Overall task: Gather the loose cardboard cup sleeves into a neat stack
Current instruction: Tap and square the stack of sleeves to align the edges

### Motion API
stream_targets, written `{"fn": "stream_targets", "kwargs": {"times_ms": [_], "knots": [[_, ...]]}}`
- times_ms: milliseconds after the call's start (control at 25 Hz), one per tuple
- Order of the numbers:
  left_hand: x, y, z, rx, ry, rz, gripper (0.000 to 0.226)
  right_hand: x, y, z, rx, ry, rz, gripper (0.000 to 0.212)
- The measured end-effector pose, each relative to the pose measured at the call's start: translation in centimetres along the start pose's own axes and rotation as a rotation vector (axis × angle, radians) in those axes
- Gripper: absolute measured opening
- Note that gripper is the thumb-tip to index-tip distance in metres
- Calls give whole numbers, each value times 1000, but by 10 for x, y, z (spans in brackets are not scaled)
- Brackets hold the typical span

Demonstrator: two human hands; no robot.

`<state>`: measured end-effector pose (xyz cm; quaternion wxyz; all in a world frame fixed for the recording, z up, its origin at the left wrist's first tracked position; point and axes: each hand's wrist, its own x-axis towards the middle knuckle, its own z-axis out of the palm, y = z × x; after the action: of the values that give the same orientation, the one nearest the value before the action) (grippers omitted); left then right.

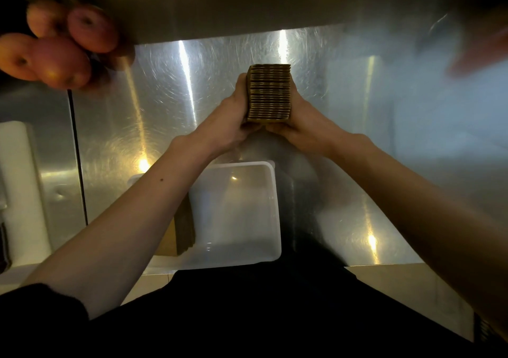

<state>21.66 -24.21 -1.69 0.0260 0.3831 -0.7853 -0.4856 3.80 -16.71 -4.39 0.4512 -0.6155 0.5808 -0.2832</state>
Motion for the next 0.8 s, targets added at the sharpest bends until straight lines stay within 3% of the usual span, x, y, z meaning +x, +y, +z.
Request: {"fn": "stream_targets", "kwargs": {"times_ms": [320, 600, 800], "knots": [[-3, 0, 8, -16, 47, 0, 81, -3, -2, 0, 7, -16, 3, 75], [-1, 2, 4, 6, -8, -50, 76, -2, 0, 2, -4, 12, 41, 75], [0, 10, -8, 64, -76, -107, 84, -5, -10, -4, 18, 9, 29, 78]]}}
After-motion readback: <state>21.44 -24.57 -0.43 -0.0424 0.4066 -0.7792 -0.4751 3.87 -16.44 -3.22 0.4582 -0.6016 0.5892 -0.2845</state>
